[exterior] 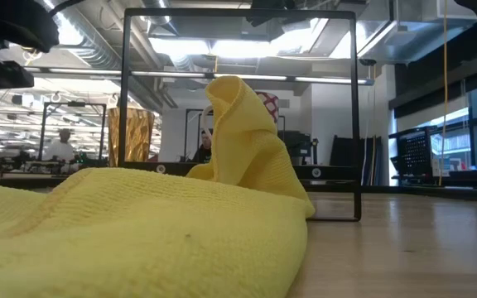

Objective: Stack small to large cups/mugs on shelf
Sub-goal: Put the gray mug on the shelf

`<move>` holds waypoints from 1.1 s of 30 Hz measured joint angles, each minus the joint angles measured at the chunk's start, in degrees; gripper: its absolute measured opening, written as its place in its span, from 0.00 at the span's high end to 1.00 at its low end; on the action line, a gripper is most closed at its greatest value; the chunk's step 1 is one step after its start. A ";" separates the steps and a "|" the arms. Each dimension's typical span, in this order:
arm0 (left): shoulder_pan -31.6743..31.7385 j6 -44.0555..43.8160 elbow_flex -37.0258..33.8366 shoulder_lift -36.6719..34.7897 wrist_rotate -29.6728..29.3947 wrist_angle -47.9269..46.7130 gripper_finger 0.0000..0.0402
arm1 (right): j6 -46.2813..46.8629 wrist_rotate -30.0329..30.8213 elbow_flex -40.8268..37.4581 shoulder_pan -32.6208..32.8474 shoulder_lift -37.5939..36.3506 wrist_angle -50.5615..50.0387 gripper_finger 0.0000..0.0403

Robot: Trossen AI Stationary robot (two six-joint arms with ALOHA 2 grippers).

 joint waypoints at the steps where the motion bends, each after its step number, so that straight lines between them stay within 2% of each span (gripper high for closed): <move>1: 0.31 0.02 0.00 0.01 -0.45 -0.10 0.95 | 0.24 0.00 0.00 0.00 0.00 -0.01 0.70; 7: 3.42 3.53 3.20 -0.25 -1.11 -2.81 0.98 | 0.24 -0.07 0.00 -0.25 -0.02 -1.63 0.70; 11: 8.19 8.91 12.23 -1.60 -1.69 -11.19 0.98 | 0.44 -0.11 -0.01 -1.27 -0.04 -3.76 0.70; 14: 12.65 13.37 20.28 -1.94 -4.80 -18.19 0.98 | 1.27 -0.14 -0.02 -2.19 -0.04 -6.05 0.70; 17: 17.38 18.43 26.38 -1.20 -6.91 -20.15 0.98 | 1.97 -0.15 -0.02 -2.83 -0.04 -8.00 0.70; 20: 23.24 25.99 29.37 1.79 -6.85 -22.25 0.98 | 1.97 -0.13 -0.02 -2.95 -0.04 -8.43 0.70; 26: 36.62 37.88 38.27 12.26 -0.23 -21.21 0.98 | 1.69 -0.13 -0.02 -2.93 -0.04 -8.45 0.70; 33: 39.03 45.97 48.97 20.90 5.63 -20.61 0.98 | 0.85 -0.04 -0.02 -2.95 -0.04 -10.58 0.70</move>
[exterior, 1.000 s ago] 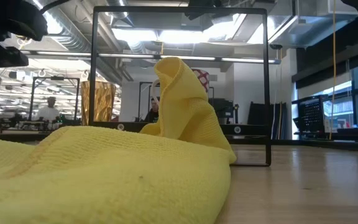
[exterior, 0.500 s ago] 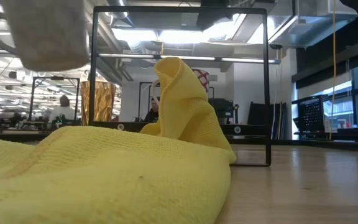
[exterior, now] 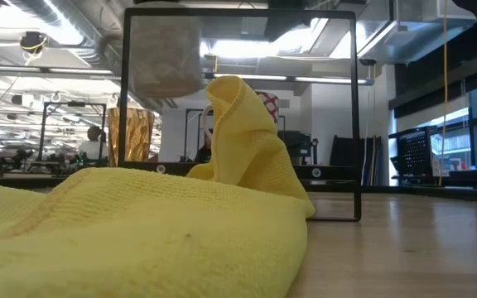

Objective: Stack small to large cups/mugs on shelf
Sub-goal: Put the gray mug on the shelf

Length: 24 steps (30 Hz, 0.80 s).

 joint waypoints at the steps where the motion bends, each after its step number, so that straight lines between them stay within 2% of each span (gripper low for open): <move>1: 0.00 0.62 0.88 1.11 0.42 0.20 0.98 | -0.30 0.01 0.00 0.00 0.00 -0.46 0.70; 10: -0.33 1.78 1.94 8.22 5.92 3.33 0.98 | -0.63 0.37 0.00 -0.33 0.00 -0.56 0.70; 16: -0.35 1.30 1.94 9.02 8.69 11.02 0.98 | -1.06 0.49 0.00 -1.17 0.00 -0.45 0.70; 24: -1.36 0.21 1.94 9.01 8.65 13.17 0.98 | -1.98 0.49 0.00 -2.96 0.00 1.21 0.70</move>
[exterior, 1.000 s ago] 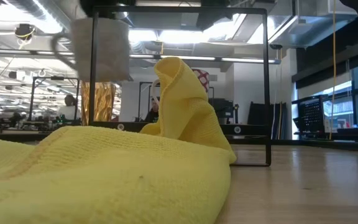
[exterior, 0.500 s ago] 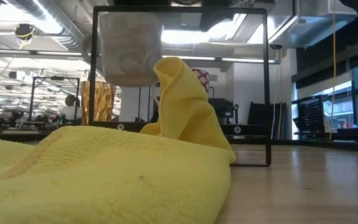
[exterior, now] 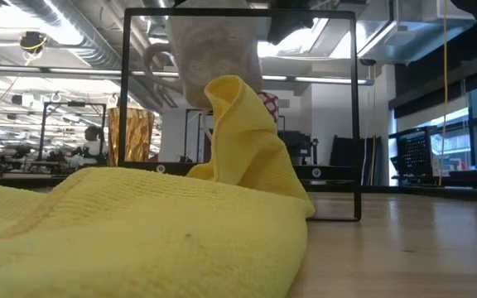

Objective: Stack small to large cups/mugs on shelf
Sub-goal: Put the gray mug on the shelf

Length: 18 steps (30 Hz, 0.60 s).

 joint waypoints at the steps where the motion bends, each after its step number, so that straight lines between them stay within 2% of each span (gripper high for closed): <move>1: -0.18 -0.22 0.00 0.02 0.03 0.87 0.98 | -0.01 0.00 0.00 -0.25 0.00 0.38 0.70; 13: -0.48 -2.82 0.06 3.09 -0.25 3.72 0.98 | 0.15 -1.59 0.00 -1.70 0.00 6.80 0.70; 18: -0.66 -3.97 3.58 5.91 -0.07 2.38 0.98 | 1.54 -2.10 0.02 -1.90 0.00 8.27 0.70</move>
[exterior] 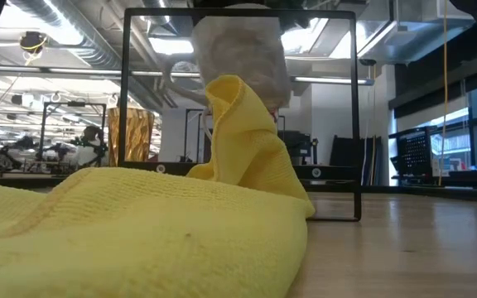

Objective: Stack small to large cups/mugs on shelf
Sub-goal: Put the gray mug on the shelf

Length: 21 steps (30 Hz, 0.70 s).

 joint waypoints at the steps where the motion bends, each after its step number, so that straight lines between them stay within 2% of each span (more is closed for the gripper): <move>1: -0.08 -0.13 0.85 0.44 -0.18 -0.12 0.98 | -0.01 0.01 0.00 -0.02 0.00 0.03 0.70; 7: -0.19 -2.50 6.03 3.86 -2.00 -1.04 0.98 | 0.07 0.00 0.00 -0.34 0.00 0.30 0.70; 11: -0.26 -2.65 8.45 7.13 -2.40 -5.64 0.98 | 0.08 0.04 0.00 -0.43 0.00 0.40 0.70; 15: -0.69 -1.59 8.98 8.99 -2.48 -8.15 0.98 | 0.12 0.02 0.00 -0.43 0.00 0.43 0.70; 21: -0.86 -1.75 9.04 9.21 -1.59 -5.75 0.98 | 0.12 0.07 0.00 -0.43 0.00 0.43 0.70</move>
